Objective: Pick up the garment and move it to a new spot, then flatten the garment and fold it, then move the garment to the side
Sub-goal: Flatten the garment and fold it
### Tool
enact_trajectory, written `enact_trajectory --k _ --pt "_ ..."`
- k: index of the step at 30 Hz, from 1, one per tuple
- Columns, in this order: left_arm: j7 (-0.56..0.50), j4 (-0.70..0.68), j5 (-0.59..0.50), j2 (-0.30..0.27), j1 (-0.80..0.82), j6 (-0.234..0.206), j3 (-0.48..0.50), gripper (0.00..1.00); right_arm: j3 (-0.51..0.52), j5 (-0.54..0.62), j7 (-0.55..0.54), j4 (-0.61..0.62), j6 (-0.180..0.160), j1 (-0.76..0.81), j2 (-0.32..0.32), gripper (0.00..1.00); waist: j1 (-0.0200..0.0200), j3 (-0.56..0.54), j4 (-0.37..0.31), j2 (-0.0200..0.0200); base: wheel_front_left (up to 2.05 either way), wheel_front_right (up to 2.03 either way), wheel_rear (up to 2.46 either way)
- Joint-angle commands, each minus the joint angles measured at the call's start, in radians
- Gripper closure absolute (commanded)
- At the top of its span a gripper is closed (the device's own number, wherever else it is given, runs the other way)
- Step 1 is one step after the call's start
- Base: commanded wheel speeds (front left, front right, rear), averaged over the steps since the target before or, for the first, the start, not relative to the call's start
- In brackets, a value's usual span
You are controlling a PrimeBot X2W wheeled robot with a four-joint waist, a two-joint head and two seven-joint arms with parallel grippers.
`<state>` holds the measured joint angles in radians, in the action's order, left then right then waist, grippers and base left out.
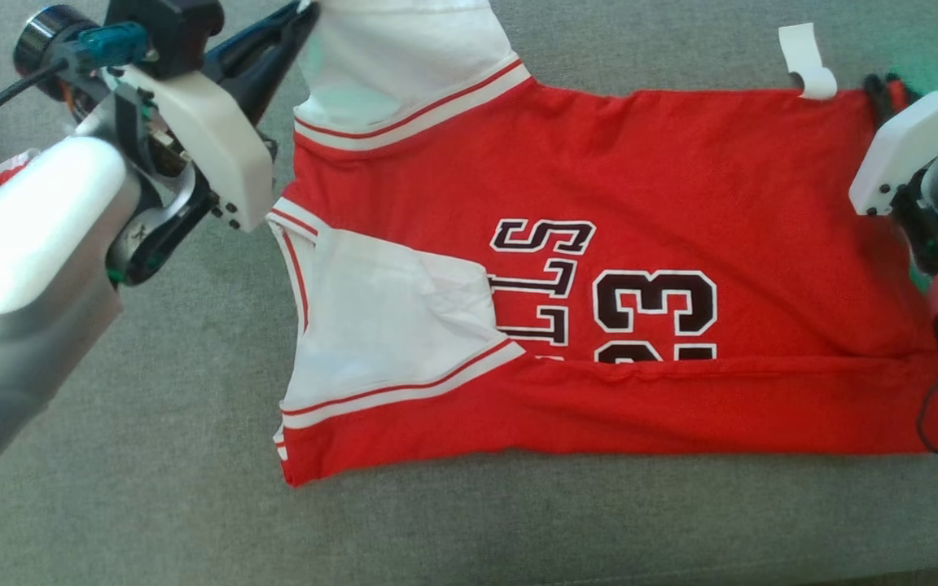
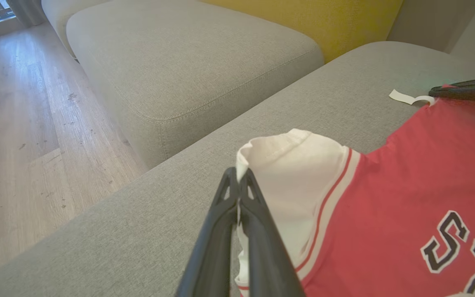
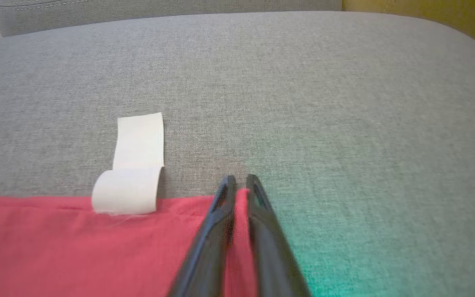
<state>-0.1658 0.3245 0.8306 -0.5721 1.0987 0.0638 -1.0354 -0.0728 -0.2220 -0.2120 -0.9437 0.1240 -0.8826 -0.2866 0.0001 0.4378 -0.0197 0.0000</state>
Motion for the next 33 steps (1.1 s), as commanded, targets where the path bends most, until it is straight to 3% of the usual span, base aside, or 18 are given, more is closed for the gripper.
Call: enact_trajectory --k 1,18,28,33 --pt "0.009 -0.012 -0.011 -0.043 0.043 -0.008 0.046 1.00 -0.019 -0.010 0.019 0.014 0.007 -0.005 -0.015 1.00 -0.0001 -0.005 -0.004 0.0000 0.00 0.00 0.00" --pt "0.141 0.092 -0.082 -0.031 0.139 -0.037 0.084 1.00 -0.076 -0.023 0.192 0.039 0.007 -0.149 -0.067 1.00 -0.0001 0.023 -0.020 0.0000 0.00 0.00 0.00" --pt "0.227 0.236 -0.108 0.029 0.209 -0.004 0.082 1.00 -0.067 -0.030 0.271 -0.012 0.007 -0.232 -0.051 1.00 -0.0001 0.031 -0.015 0.0000 0.00 0.00 0.00" --pt "0.228 0.244 -0.100 0.018 0.179 0.028 0.053 1.00 -0.094 -0.061 0.287 -0.030 0.007 -0.197 -0.053 1.00 -0.0001 -0.005 -0.010 0.0000 0.00 0.00 0.00"
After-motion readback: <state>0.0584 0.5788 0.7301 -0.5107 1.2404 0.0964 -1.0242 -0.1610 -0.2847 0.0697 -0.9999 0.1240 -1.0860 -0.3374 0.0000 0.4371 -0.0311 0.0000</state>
